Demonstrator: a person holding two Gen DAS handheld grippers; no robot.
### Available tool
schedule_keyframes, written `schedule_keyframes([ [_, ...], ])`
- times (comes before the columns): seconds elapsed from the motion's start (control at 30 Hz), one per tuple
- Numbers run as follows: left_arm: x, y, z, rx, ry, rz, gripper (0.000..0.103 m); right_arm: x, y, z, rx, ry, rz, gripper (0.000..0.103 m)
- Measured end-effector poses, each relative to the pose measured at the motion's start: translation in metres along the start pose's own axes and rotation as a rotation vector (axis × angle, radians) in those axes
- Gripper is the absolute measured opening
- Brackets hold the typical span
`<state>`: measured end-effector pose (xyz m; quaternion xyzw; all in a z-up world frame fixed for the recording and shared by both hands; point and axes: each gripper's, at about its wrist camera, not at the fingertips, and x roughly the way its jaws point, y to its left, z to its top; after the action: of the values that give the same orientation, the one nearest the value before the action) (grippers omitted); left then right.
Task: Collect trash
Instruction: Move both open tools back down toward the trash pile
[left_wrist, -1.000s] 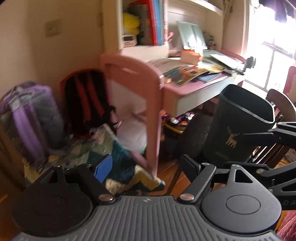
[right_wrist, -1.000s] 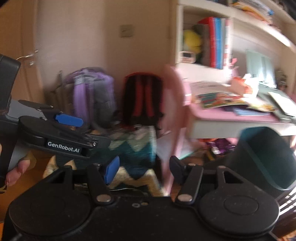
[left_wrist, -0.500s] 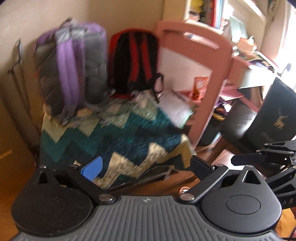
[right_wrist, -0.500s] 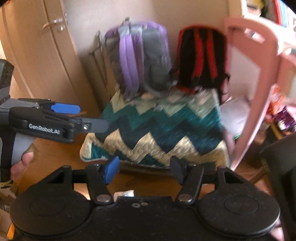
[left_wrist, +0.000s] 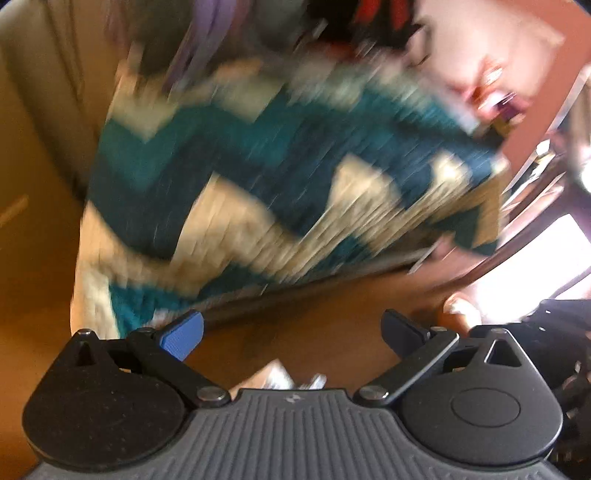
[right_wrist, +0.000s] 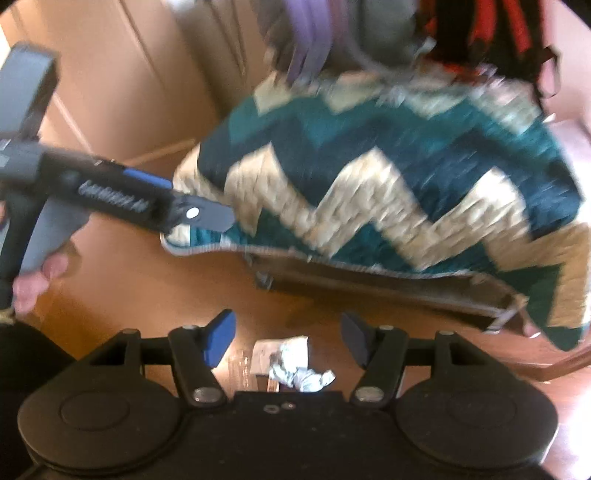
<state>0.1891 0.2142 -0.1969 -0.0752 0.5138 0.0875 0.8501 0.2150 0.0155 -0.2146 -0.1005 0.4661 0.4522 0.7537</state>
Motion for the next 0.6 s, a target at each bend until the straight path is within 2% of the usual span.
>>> schedule_keyframes([
  [0.17,0.068,0.028,-0.022,-0.004,0.137,0.058,0.103,0.073,0.002,-0.017,-0.023,0.122,0.014,0.063],
  [0.33,0.133,0.052,-0.043,0.005,0.273,0.066,0.103,0.145,-0.001,-0.048,-0.052,0.280,0.052,0.063],
  [0.6,0.244,0.089,-0.111,-0.108,0.550,0.099,0.103,0.233,0.005,-0.108,-0.138,0.540,0.060,0.063],
])
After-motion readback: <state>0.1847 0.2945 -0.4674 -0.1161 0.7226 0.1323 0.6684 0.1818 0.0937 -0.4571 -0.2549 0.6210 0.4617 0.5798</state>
